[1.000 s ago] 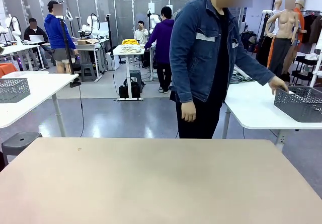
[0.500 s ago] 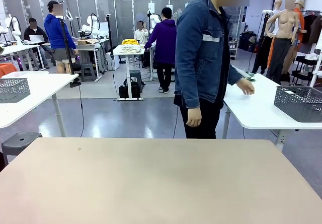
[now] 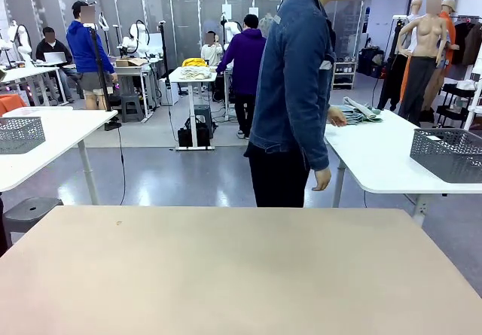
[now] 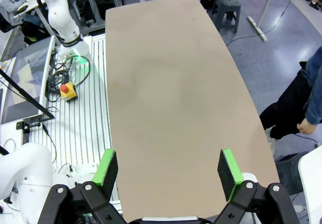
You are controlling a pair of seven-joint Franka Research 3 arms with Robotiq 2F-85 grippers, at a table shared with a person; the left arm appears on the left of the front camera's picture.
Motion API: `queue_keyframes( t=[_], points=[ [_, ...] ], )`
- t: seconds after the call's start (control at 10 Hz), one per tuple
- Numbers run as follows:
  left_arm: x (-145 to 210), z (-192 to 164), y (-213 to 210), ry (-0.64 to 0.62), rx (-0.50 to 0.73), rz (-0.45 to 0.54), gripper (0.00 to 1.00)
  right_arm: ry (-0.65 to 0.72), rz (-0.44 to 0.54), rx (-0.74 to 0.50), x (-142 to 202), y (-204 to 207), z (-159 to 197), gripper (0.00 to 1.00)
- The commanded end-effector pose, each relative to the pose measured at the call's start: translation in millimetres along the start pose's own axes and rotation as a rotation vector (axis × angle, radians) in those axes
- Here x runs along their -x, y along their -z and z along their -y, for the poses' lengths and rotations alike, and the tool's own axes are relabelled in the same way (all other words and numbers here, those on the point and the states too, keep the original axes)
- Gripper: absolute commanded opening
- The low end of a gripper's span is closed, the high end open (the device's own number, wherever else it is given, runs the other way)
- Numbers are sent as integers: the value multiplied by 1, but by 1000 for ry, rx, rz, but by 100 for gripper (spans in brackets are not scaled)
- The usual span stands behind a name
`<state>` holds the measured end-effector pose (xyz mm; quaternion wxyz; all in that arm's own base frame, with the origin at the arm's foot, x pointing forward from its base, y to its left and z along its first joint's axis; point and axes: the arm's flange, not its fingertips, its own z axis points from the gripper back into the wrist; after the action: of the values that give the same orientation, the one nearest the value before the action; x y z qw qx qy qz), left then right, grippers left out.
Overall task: Fold the towels and place them in the basket.
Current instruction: When a person lays out a Towel with hook on the table, fold it in half twice.
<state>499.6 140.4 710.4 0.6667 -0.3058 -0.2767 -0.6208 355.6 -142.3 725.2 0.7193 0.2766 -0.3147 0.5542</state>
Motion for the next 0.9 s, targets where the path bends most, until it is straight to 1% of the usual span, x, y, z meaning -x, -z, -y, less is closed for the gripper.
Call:
queue_keyframes(
  t=[0.0, 0.8],
  points=[
    [1, 1, 0, 1, -2, 4, 100, -3, 3, -2, 0, 0, -1, 100],
    [1, 1, 0, 1, -2, 4, 100, -3, 3, -2, 0, 0, -1, 100]
  ],
)
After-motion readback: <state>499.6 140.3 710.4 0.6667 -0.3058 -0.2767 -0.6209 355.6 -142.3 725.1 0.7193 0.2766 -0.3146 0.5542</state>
